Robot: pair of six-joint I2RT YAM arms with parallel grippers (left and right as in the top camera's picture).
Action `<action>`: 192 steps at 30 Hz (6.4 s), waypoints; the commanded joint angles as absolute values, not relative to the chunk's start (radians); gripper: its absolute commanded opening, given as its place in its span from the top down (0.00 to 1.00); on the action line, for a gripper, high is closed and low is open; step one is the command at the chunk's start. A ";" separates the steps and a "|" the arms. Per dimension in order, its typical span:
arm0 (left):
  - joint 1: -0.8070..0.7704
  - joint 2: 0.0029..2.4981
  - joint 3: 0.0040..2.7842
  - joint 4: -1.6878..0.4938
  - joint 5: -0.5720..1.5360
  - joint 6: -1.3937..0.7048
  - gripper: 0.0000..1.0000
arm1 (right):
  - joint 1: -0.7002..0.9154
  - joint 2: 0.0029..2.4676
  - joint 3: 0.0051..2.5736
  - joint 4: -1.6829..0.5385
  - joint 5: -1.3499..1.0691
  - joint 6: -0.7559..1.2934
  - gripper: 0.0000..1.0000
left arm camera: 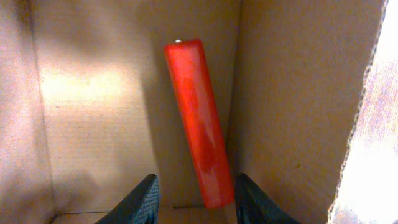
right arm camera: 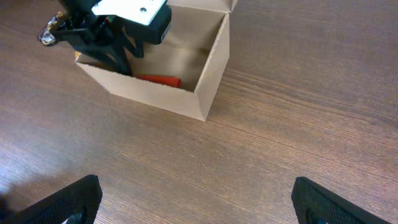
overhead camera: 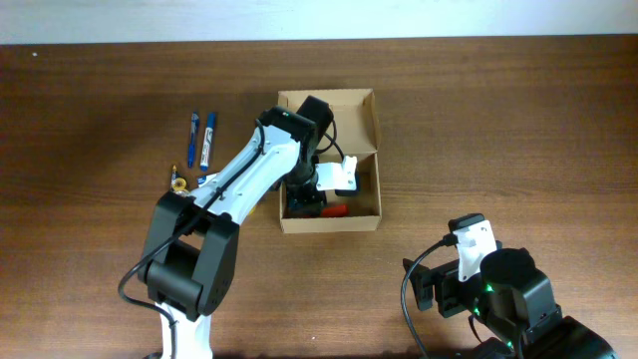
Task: Pack container
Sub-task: 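Lower the stapler into the box and open the left gripper, then move the left gripper to the white staple box, then grasp the staple box with the left gripper and lift, then carry the staple box into the box's right side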
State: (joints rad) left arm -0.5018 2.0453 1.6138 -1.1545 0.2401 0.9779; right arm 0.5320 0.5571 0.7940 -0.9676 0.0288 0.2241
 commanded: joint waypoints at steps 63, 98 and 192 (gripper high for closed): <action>-0.041 1.994 1.390 -0.829 -0.068 -0.360 0.11 | 0.537 0.551 0.793 -0.965 0.038 0.220 0.01; -0.054 1.856 1.419 -0.875 -0.037 -0.171 0.63 | 0.537 0.551 0.793 -0.965 0.038 0.220 0.01; -0.815 1.983 1.621 -0.820 0.070 0.765 0.74 | 0.537 0.551 0.793 -0.965 0.038 0.220 0.01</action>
